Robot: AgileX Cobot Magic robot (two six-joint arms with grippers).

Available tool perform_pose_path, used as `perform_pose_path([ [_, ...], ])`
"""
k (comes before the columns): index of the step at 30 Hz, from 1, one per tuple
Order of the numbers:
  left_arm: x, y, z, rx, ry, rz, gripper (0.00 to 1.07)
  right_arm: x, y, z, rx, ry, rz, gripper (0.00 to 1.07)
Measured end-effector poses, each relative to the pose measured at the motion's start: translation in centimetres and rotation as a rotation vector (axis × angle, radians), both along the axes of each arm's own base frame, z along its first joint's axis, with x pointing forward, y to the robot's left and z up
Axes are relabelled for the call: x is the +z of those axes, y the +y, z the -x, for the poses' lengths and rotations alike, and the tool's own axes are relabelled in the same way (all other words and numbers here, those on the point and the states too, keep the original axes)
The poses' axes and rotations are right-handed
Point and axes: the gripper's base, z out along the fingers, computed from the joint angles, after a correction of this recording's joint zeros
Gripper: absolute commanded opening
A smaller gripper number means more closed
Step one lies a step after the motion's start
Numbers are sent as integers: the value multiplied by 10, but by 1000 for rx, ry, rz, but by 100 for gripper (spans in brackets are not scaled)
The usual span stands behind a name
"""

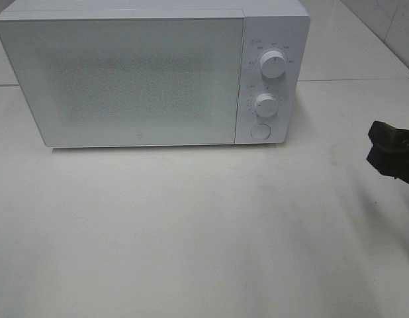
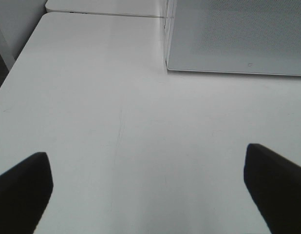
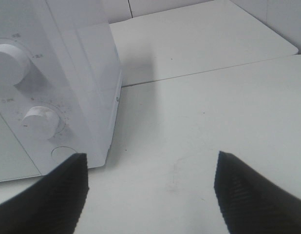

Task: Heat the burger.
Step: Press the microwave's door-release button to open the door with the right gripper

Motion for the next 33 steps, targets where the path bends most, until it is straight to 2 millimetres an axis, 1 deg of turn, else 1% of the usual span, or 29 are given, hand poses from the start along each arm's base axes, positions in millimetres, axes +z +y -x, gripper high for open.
perform_pose_path([
  [7, 0, 0, 0, 0, 0, 0, 101, -1, 10, 4, 1, 8, 37, 72],
  [9, 0, 0, 0, 0, 0, 0, 101, -2, 17, 7, 0, 19, 69, 72],
  [11, 0, 0, 0, 1, 0, -1, 101, -3, 19, 7, 0, 21, 76, 72],
  [12, 0, 0, 0, 1, 0, -1, 101, -4, 25, 5, 9, 28, 103, 72],
  [14, 0, 0, 0, 1, 0, -1, 101, -5, 28, 3, 13, 29, 112, 72],
  [15, 0, 0, 0, 1, 0, -1, 101, -7, 37, 0, 26, 33, 123, 72],
  [16, 0, 0, 0, 1, 0, -1, 101, -7, 37, 0, 26, 33, 123, 72],
  [18, 0, 0, 0, 1, 0, -1, 101, -13, 49, -4, 28, 43, 139, 72],
  [19, 0, 0, 0, 1, 0, -1, 101, -13, 49, -4, 28, 43, 139, 72],
  [20, 0, 0, 0, 1, 0, -1, 101, -15, 53, -6, 27, 46, 145, 72],
  [21, 0, 0, 0, 1, 0, -1, 101, -19, 61, -8, 28, 51, 157, 72],
  [22, 0, 0, 0, 1, 0, -1, 101, -19, 61, -8, 28, 51, 157, 72],
  [23, 0, 0, 0, 1, 0, -1, 101, -23, 71, -10, 31, 58, 160, 72],
  [24, 0, 0, 0, 1, 0, -1, 101, -23, 71, -10, 31, 58, 160, 72],
  [25, 0, 0, 0, 1, 0, -1, 101, -25, 76, -11, 35, 65, 162, 72],
  [26, 0, 0, 0, 1, 0, -1, 101, -29, 85, -13, 44, 71, 163, 72],
  [27, 0, 0, 0, 1, 0, -1, 101, -29, 85, -13, 44, 71, 163, 72],
  [28, 0, 0, 0, 1, 0, -1, 101, -30, 90, -13, 50, 72, 164, 72],
  [29, 0, 0, 0, 1, 0, -1, 101, -33, 100, -15, 57, 75, 162, 72],
  [30, 0, 0, 0, 1, 0, -1, 101, -33, 100, -15, 57, 75, 162, 72],
  [31, 0, 0, 0, 1, 0, -1, 101, -33, 104, -17, 59, 73, 157, 72],
  [32, 0, 0, 0, 1, 0, -1, 101, -34, 113, -19, 70, 69, 149, 72],
  [33, 0, 0, 0, 1, 0, -1, 101, -34, 113, -19, 70, 69, 149, 72],
])
